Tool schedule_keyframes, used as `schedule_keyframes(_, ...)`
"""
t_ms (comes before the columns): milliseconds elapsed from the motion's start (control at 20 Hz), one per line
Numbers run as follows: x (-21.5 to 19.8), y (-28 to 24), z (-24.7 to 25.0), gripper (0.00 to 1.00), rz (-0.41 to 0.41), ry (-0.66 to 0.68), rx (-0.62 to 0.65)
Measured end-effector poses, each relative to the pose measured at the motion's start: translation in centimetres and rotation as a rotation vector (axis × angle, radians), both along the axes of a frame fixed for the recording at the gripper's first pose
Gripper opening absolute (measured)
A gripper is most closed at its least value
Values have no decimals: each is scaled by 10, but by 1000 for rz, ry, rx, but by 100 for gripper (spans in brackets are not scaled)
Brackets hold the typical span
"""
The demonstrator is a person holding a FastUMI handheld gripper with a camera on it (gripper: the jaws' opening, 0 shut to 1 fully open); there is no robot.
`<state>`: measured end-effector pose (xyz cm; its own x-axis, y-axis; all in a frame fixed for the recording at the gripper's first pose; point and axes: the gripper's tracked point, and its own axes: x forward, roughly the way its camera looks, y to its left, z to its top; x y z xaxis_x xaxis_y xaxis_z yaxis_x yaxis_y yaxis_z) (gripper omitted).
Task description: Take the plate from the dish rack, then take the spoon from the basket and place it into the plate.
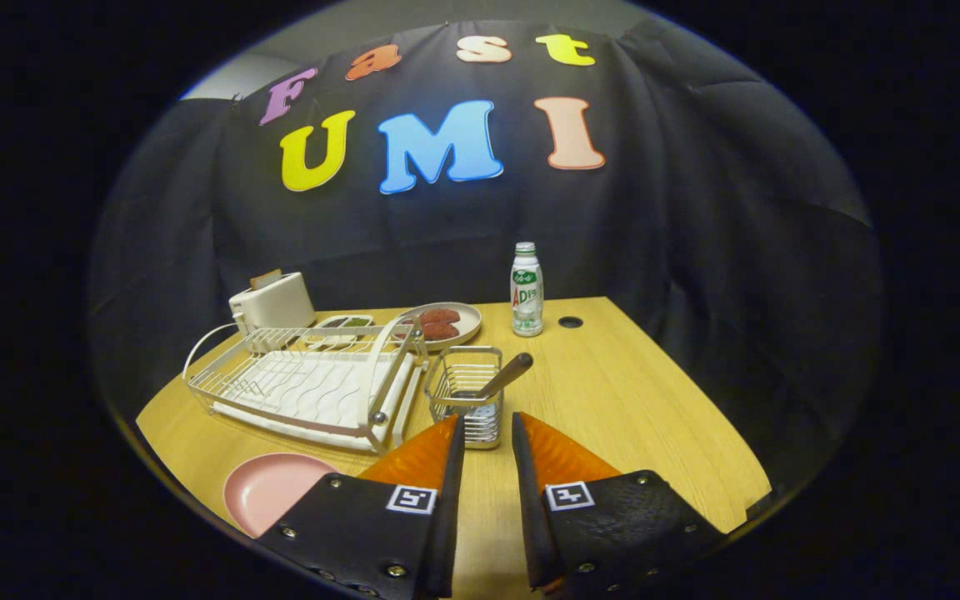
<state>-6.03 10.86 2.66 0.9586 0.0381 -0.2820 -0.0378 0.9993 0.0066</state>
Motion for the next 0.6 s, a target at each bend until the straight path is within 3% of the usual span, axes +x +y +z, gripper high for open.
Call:
schedule_keyframes(350,40,-17,10,33,3,-105,51)
schedule_keyframes(600,67,-9,3,33,30,-105,97)
